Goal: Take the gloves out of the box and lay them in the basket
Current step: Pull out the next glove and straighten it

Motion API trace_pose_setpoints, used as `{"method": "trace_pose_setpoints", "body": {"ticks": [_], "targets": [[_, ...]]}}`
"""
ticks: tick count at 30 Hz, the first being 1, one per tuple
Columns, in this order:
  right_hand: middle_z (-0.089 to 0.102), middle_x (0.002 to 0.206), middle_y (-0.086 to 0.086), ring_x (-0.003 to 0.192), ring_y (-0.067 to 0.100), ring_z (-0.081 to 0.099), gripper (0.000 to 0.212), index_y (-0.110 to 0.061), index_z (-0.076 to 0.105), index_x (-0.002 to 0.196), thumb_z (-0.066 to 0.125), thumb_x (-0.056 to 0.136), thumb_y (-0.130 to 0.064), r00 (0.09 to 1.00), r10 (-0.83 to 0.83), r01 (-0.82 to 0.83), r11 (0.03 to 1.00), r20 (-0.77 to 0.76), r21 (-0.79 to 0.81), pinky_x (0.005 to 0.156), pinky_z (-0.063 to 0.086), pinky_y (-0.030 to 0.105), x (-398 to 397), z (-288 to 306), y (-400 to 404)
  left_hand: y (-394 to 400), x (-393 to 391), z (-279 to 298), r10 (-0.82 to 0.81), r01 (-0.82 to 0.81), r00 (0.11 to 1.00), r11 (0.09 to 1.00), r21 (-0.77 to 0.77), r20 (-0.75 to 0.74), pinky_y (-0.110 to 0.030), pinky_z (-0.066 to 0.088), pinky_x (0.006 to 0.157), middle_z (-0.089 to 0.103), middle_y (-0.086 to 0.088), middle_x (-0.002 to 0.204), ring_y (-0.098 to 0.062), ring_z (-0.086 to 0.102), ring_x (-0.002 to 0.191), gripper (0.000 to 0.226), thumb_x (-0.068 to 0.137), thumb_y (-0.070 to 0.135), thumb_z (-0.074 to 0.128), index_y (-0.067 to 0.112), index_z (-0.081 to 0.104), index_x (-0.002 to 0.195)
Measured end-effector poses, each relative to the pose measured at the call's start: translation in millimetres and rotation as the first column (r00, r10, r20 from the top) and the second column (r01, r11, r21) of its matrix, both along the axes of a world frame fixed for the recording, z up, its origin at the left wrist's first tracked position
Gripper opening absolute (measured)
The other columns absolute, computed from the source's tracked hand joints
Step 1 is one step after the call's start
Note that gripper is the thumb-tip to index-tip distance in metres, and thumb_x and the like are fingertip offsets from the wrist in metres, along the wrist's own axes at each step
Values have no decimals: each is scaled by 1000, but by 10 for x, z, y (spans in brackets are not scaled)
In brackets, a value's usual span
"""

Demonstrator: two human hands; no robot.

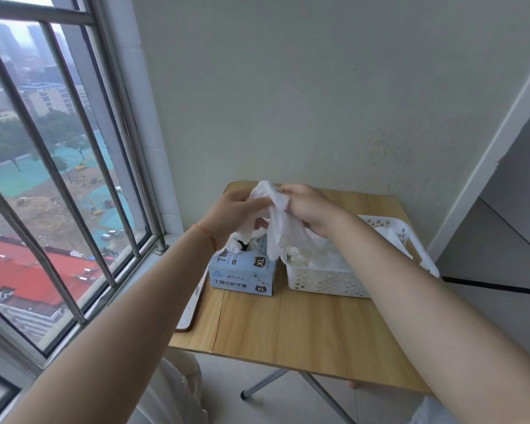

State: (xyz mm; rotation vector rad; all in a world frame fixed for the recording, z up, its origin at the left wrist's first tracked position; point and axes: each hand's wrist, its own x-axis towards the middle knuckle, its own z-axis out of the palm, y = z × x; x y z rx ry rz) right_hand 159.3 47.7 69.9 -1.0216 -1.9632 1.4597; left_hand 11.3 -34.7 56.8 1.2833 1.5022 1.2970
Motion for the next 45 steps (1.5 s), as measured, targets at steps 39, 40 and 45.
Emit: {"method": "trace_pose_setpoints", "body": {"ticks": [39,40,45], "targets": [[57,72,-5,67,8,52,27,-11,68,82,71,85,-38,995,-91,99,931,-38,352,64,41,24,221,380,-400,-315,73,152,-155,123,969,977,173,190,-36,58,70,62,-4,78,-19,56,70,3,92,9,65,8,68,90],[59,73,-7,70,6,53,24,-14,69,82,71,86,-37,997,-79,82,934,-24,347,66,41,23,258,404,-395,-325,53,162,-178,140,959,974,175,222,-32,57,65,61,-2,76,-17,54,69,9,93,8,63,10,67,87],[62,84,4,76,17,56,13,-16,67,91,70,88,-29,989,35,-3,976,-144,217,69,45,30,322,495,-434,-335,60,224,-279,218,936,938,268,216,-40,52,90,65,-7,97,-22,61,98,13,86,21,64,12,60,94]]}}
